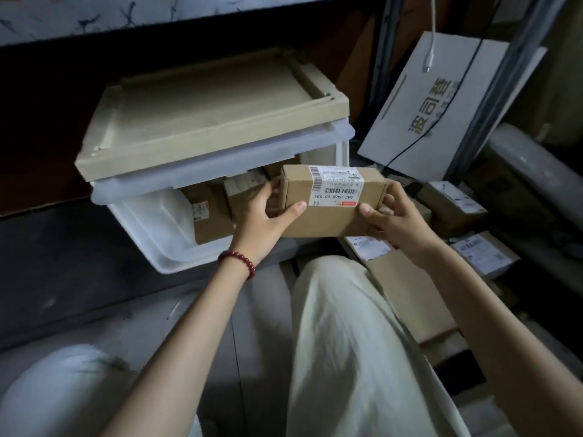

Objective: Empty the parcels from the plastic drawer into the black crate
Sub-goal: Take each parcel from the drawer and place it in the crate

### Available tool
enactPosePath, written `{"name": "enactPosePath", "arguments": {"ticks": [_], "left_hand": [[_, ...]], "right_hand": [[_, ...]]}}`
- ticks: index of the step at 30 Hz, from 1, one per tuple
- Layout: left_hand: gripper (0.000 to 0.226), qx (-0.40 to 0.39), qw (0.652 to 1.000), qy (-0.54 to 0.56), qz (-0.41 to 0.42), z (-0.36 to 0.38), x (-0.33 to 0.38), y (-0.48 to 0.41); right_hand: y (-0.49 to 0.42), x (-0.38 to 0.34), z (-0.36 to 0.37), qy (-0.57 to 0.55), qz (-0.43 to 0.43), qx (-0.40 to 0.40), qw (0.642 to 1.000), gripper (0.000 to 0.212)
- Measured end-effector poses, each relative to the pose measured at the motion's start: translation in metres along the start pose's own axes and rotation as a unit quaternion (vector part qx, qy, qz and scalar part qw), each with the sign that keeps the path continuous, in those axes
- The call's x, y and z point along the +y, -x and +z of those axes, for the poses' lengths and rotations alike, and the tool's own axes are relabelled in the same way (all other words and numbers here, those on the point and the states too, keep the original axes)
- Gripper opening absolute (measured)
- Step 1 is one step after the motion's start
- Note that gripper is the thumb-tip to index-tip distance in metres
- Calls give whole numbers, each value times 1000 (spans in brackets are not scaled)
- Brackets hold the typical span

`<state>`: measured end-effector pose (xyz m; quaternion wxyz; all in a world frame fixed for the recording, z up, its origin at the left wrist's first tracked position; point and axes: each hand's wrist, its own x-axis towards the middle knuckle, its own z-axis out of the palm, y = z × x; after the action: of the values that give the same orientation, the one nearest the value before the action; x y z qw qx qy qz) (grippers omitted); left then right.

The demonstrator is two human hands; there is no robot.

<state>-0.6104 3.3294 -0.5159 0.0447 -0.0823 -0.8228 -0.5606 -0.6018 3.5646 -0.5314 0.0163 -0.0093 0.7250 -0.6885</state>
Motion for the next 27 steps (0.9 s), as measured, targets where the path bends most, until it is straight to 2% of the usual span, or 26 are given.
{"name": "enactPosePath", "arguments": {"ticks": [4, 7, 9, 13, 16, 21, 24, 27], "left_hand": [[63, -18, 999, -43, 6, 48, 15, -16], [53, -27, 999, -35, 5, 91, 24, -22], [46, -53, 996, -69, 18, 123, 25, -25], [54, -115, 985, -129, 23, 187, 20, -31], [62, -159, 976, -151, 13, 215, 8, -36], [67, -264, 944, -200, 20, 264, -6, -44], [69, -277, 922, -267, 34, 279, -13, -50], [70, -274, 905, -320, 61, 287, -22, -54]], "right_hand": [[14, 12, -44, -5, 30, 105, 994, 51], [26, 27, -77, -24, 50, 176, 983, 54], [37, 37, -96, -38, 64, 217, 973, 57], [60, 64, -130, -56, 104, 298, 947, 71], [73, 84, -137, -39, 127, 313, 940, 73], [85, 123, -150, -59, 172, 390, 903, 65], [83, 138, -148, -64, 191, 426, 882, 62], [77, 147, -144, -39, 201, 429, 879, 61]]}}
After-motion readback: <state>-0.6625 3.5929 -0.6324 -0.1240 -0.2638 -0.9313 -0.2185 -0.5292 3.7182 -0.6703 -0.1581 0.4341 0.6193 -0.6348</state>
